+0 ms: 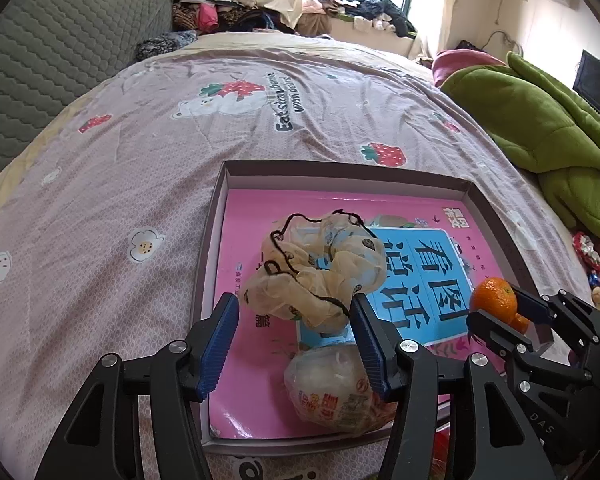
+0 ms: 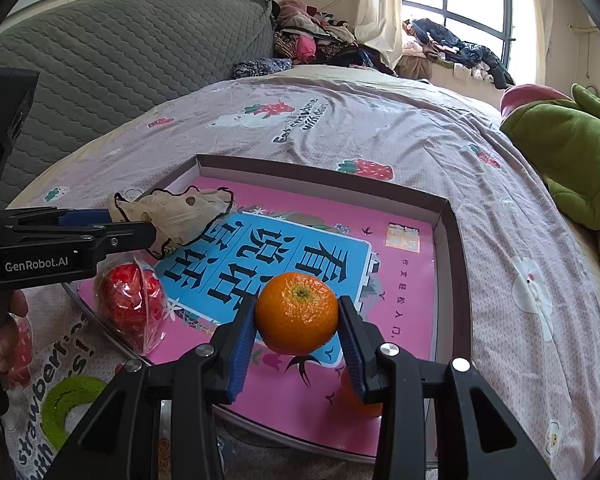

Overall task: Organize objects
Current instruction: 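Lower the mesh cloth into the box with left gripper while right lowers tangerine, then open left gripper releasing the cloth while right gripper releases tangerine in box, then withdraw both open grippers back from the pink box, then grasp the green fuzzy ring with left gripper while right gripper approaches the walnut, then lift the green ring with left gripper while right gripper grasps the walnut, then carry the ring and walnut over the pink box with both grippers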

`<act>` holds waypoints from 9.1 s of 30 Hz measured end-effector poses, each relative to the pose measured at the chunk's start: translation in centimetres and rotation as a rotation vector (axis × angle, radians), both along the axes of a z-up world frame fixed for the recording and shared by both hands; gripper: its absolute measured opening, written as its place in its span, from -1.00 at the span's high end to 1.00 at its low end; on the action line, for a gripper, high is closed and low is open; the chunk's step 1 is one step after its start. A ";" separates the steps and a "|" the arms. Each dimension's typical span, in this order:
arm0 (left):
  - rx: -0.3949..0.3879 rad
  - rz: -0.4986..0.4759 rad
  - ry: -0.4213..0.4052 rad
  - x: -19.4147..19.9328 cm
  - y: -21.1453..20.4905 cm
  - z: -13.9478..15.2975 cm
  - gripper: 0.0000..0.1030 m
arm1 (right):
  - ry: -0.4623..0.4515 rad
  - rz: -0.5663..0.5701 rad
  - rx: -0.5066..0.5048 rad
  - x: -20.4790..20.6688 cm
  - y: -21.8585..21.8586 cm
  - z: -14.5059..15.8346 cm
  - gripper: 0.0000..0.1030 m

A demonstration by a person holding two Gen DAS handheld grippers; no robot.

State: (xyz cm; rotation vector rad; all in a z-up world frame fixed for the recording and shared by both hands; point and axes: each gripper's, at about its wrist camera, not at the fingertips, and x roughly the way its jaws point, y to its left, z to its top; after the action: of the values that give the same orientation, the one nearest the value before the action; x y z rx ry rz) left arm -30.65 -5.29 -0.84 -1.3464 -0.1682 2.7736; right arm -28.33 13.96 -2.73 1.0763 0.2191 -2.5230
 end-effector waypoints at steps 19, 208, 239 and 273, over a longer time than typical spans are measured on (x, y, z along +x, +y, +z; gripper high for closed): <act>0.010 0.003 0.015 0.9 0.0 0.7 -0.21 | -0.003 0.004 -0.014 0.1 0.2 0.7 0.20; 0.004 -0.058 0.002 14.3 2.4 -2.6 0.72 | -0.021 0.123 -0.022 15.7 -2.3 -1.6 0.35; -0.034 -0.055 0.177 15.7 3.6 6.0 0.73 | 0.152 0.093 -0.089 15.5 -0.3 5.9 0.35; -0.058 0.007 0.211 5.0 2.5 7.4 0.73 | 0.233 0.000 -0.060 5.8 4.2 9.6 0.35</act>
State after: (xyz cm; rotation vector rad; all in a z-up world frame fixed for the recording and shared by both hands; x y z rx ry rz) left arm -25.64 -2.76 6.58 -1.0550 -0.0826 2.9220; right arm -22.58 18.17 6.84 0.7592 0.2048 -2.6345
